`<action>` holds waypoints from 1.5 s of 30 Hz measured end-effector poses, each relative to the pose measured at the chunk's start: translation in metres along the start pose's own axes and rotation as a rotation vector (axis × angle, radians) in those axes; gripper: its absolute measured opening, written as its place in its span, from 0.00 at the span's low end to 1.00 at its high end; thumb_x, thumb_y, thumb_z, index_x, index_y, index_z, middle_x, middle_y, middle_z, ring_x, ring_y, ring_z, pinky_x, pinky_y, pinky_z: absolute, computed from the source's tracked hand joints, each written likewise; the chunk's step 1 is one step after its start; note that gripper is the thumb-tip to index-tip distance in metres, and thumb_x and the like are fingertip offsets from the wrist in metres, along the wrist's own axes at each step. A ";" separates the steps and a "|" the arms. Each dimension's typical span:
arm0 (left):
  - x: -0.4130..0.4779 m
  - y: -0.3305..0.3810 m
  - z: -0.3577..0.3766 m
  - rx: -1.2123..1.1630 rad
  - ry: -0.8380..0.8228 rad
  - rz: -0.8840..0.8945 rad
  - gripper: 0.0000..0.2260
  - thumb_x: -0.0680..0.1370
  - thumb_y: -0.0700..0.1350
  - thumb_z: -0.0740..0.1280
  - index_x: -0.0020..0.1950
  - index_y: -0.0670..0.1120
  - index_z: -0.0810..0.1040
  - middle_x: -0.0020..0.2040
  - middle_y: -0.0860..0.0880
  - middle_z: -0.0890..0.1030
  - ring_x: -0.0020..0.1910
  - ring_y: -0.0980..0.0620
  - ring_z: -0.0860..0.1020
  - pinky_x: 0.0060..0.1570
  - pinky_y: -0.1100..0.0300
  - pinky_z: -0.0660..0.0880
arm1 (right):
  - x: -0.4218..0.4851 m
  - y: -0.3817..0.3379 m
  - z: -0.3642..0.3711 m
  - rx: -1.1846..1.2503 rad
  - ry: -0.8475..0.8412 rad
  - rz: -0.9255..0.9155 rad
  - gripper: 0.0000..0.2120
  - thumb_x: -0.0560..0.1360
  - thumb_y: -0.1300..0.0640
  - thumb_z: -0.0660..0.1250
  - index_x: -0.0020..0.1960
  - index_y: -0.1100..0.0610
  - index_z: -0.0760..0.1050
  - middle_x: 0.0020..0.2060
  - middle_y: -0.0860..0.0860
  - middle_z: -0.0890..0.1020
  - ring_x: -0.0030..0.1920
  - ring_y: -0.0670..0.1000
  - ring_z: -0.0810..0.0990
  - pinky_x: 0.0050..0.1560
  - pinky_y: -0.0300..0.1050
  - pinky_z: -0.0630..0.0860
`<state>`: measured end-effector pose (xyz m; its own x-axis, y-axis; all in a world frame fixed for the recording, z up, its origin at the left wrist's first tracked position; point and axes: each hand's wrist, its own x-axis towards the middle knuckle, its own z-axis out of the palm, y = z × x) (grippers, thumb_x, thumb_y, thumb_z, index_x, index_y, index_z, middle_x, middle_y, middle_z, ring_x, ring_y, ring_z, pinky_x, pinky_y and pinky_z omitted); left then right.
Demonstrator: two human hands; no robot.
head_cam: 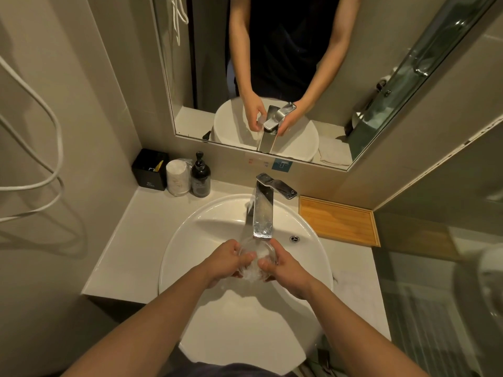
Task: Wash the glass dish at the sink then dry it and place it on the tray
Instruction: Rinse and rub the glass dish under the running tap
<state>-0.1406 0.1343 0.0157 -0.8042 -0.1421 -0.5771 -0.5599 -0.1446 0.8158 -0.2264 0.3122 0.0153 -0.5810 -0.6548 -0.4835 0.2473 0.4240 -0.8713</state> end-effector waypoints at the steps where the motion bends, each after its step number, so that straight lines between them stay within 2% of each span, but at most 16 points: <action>1: 0.000 0.000 -0.001 0.001 -0.001 0.007 0.14 0.77 0.48 0.73 0.54 0.44 0.71 0.46 0.43 0.82 0.40 0.49 0.81 0.41 0.55 0.80 | 0.000 -0.001 -0.001 -0.022 -0.008 -0.002 0.29 0.79 0.57 0.71 0.76 0.42 0.65 0.59 0.58 0.82 0.53 0.54 0.85 0.49 0.51 0.82; 4: -0.002 0.000 -0.005 -0.047 -0.060 0.020 0.16 0.78 0.44 0.73 0.61 0.45 0.69 0.44 0.43 0.83 0.37 0.50 0.82 0.38 0.56 0.81 | -0.004 -0.003 -0.001 -0.017 -0.027 -0.024 0.31 0.78 0.63 0.72 0.75 0.46 0.66 0.58 0.52 0.83 0.53 0.49 0.85 0.48 0.44 0.82; 6: -0.003 0.000 -0.005 -0.046 -0.067 0.019 0.17 0.78 0.41 0.72 0.63 0.45 0.69 0.44 0.44 0.82 0.37 0.50 0.82 0.39 0.54 0.82 | -0.005 0.000 0.001 0.003 -0.006 -0.025 0.31 0.76 0.65 0.73 0.74 0.47 0.68 0.59 0.51 0.84 0.56 0.50 0.85 0.49 0.44 0.82; 9: -0.003 0.001 -0.005 -0.041 -0.048 0.010 0.18 0.78 0.38 0.71 0.63 0.44 0.68 0.46 0.43 0.81 0.41 0.48 0.82 0.44 0.51 0.82 | -0.005 0.005 0.004 0.029 0.098 0.002 0.26 0.77 0.61 0.74 0.72 0.52 0.71 0.60 0.54 0.84 0.57 0.51 0.85 0.51 0.43 0.81; 14: -0.005 0.004 -0.005 -0.068 -0.081 -0.017 0.19 0.77 0.39 0.73 0.64 0.48 0.71 0.53 0.41 0.83 0.45 0.45 0.83 0.49 0.49 0.83 | -0.009 0.002 0.006 -0.007 0.102 -0.035 0.20 0.82 0.54 0.67 0.72 0.42 0.73 0.62 0.50 0.84 0.62 0.53 0.83 0.65 0.54 0.80; 20: -0.007 -0.001 -0.001 -0.136 -0.080 0.034 0.15 0.80 0.40 0.70 0.65 0.46 0.72 0.53 0.40 0.83 0.46 0.45 0.84 0.44 0.53 0.80 | -0.016 -0.006 0.004 -0.145 0.125 -0.106 0.17 0.84 0.51 0.63 0.73 0.41 0.73 0.59 0.49 0.86 0.59 0.53 0.85 0.64 0.59 0.81; 22: -0.009 -0.002 0.000 -0.138 -0.079 0.037 0.15 0.81 0.39 0.68 0.66 0.47 0.72 0.56 0.41 0.83 0.47 0.46 0.85 0.43 0.54 0.82 | -0.018 -0.006 0.003 -0.189 0.138 -0.110 0.18 0.84 0.51 0.63 0.73 0.42 0.73 0.58 0.49 0.86 0.58 0.54 0.85 0.63 0.60 0.81; 25: -0.009 -0.006 0.000 -0.124 -0.063 0.032 0.14 0.82 0.39 0.67 0.66 0.47 0.71 0.59 0.41 0.82 0.51 0.45 0.85 0.47 0.49 0.84 | -0.019 -0.004 0.000 -0.262 0.167 -0.107 0.17 0.84 0.54 0.62 0.71 0.42 0.76 0.57 0.47 0.86 0.57 0.50 0.84 0.63 0.57 0.81; 27: -0.009 -0.010 -0.003 -0.109 -0.053 0.030 0.14 0.82 0.39 0.66 0.66 0.46 0.71 0.60 0.39 0.81 0.51 0.42 0.84 0.53 0.43 0.83 | -0.020 -0.009 -0.001 -0.339 0.259 -0.128 0.17 0.82 0.58 0.61 0.68 0.45 0.77 0.62 0.48 0.83 0.60 0.47 0.82 0.65 0.55 0.79; 29: -0.009 -0.012 -0.005 -0.109 -0.056 0.026 0.13 0.82 0.38 0.66 0.66 0.45 0.71 0.58 0.37 0.81 0.50 0.41 0.83 0.54 0.41 0.82 | -0.023 -0.023 -0.001 -0.449 0.427 -0.201 0.18 0.81 0.62 0.62 0.69 0.50 0.75 0.65 0.49 0.79 0.62 0.47 0.79 0.66 0.52 0.78; 32: -0.010 -0.016 -0.005 -0.098 -0.062 0.030 0.13 0.82 0.38 0.66 0.65 0.44 0.72 0.54 0.38 0.81 0.49 0.40 0.82 0.55 0.39 0.82 | -0.032 -0.062 0.000 -0.677 0.684 -0.520 0.19 0.77 0.67 0.63 0.67 0.57 0.76 0.61 0.52 0.79 0.62 0.51 0.76 0.64 0.49 0.75; 35: -0.011 -0.017 -0.004 -0.097 -0.057 0.032 0.13 0.82 0.38 0.66 0.65 0.45 0.72 0.57 0.36 0.81 0.50 0.41 0.83 0.53 0.41 0.83 | -0.037 -0.100 0.000 -0.866 0.851 -0.753 0.22 0.71 0.69 0.67 0.65 0.61 0.77 0.61 0.57 0.79 0.64 0.56 0.75 0.66 0.49 0.71; 37: -0.012 -0.017 -0.003 -0.095 -0.063 0.040 0.12 0.82 0.38 0.66 0.64 0.45 0.72 0.60 0.34 0.81 0.50 0.40 0.83 0.53 0.41 0.83 | -0.037 -0.120 0.001 -0.953 0.831 -0.722 0.26 0.72 0.64 0.67 0.70 0.59 0.74 0.70 0.57 0.75 0.73 0.58 0.69 0.71 0.51 0.66; 39: -0.013 -0.016 -0.002 -0.088 -0.062 0.051 0.11 0.82 0.38 0.66 0.63 0.46 0.73 0.60 0.35 0.81 0.50 0.42 0.83 0.54 0.41 0.82 | -0.032 -0.131 -0.002 -1.052 0.728 -0.611 0.29 0.76 0.59 0.65 0.77 0.57 0.68 0.78 0.55 0.67 0.81 0.56 0.61 0.75 0.52 0.62; 42: -0.014 -0.013 -0.001 -0.092 -0.047 0.058 0.11 0.82 0.38 0.66 0.64 0.46 0.73 0.59 0.36 0.81 0.50 0.41 0.83 0.55 0.39 0.82 | -0.021 -0.130 -0.009 -1.153 0.569 -0.418 0.31 0.80 0.53 0.60 0.82 0.55 0.58 0.82 0.52 0.60 0.83 0.53 0.54 0.81 0.55 0.59; 45: -0.015 -0.010 -0.001 -0.089 -0.034 0.062 0.13 0.82 0.38 0.66 0.65 0.46 0.72 0.58 0.37 0.81 0.49 0.41 0.82 0.56 0.38 0.81 | -0.019 -0.121 -0.011 -1.162 0.516 -0.370 0.32 0.81 0.52 0.61 0.83 0.55 0.55 0.83 0.51 0.58 0.83 0.52 0.52 0.81 0.55 0.58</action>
<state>-0.1232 0.1373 0.0163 -0.8440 -0.1203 -0.5227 -0.4901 -0.2229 0.8427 -0.2537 0.2796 0.1310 -0.7599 -0.6453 0.0781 -0.6426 0.7276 -0.2401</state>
